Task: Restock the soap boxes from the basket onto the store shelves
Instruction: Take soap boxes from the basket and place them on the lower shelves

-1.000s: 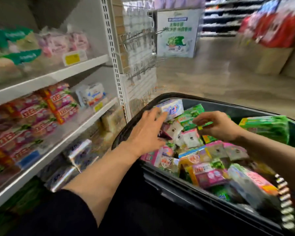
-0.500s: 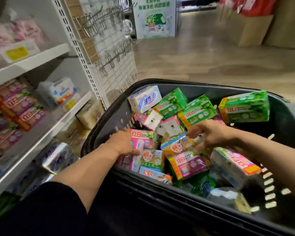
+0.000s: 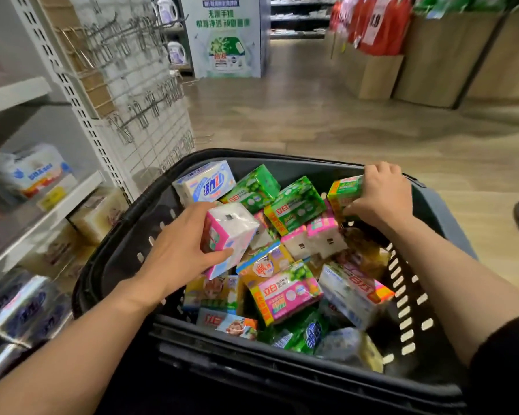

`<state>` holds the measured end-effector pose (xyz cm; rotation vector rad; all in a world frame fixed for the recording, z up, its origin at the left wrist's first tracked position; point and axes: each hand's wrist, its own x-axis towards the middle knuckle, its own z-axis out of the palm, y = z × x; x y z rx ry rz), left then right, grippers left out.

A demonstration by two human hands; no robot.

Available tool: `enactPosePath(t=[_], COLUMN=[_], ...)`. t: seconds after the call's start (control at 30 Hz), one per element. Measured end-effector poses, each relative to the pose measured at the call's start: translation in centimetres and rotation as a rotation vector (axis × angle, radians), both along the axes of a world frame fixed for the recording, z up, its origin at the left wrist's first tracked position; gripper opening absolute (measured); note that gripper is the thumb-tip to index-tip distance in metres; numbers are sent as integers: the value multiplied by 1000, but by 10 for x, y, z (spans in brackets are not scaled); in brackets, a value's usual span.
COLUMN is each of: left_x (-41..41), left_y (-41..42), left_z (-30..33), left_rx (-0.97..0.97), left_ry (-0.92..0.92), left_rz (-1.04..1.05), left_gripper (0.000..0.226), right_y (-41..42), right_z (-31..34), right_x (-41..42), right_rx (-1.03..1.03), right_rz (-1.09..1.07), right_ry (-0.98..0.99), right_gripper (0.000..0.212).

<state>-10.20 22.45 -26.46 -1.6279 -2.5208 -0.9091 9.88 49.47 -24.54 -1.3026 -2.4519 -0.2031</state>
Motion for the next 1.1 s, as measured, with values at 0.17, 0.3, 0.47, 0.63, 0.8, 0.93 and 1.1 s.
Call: enactPosePath(t=[0.17, 0.3, 0.47, 0.63, 0.8, 0.93, 1.1], left_x=[5, 7, 8, 6, -4, -15, -14], left_y=[0, -3, -3, -9, -39, -95, -198], left_z=[-1, -1, 0, 12, 50, 82, 104], left_rx=[-30, -20, 57, 232, 423, 506, 536], left_ry=[78, 64, 28, -44, -60, 18, 160], left_rz=[-18, -11, -16, 60, 206, 346, 611], left_gripper=[69, 67, 67, 68, 69, 68, 52], right_y=[9, 18, 12, -8, -57, -114, -193], right_z=[-4, 5, 18, 45, 62, 80, 103], right_x=[16, 30, 37, 35, -7, -53, -112], right_rx=[-78, -209, -288, -514, -818, -953, -976], right_rz=[27, -92, -51, 209, 480, 707, 974], right_ry=[-27, 45, 239, 749, 811, 767, 659], right_gripper=[50, 57, 73, 71, 65, 49, 49])
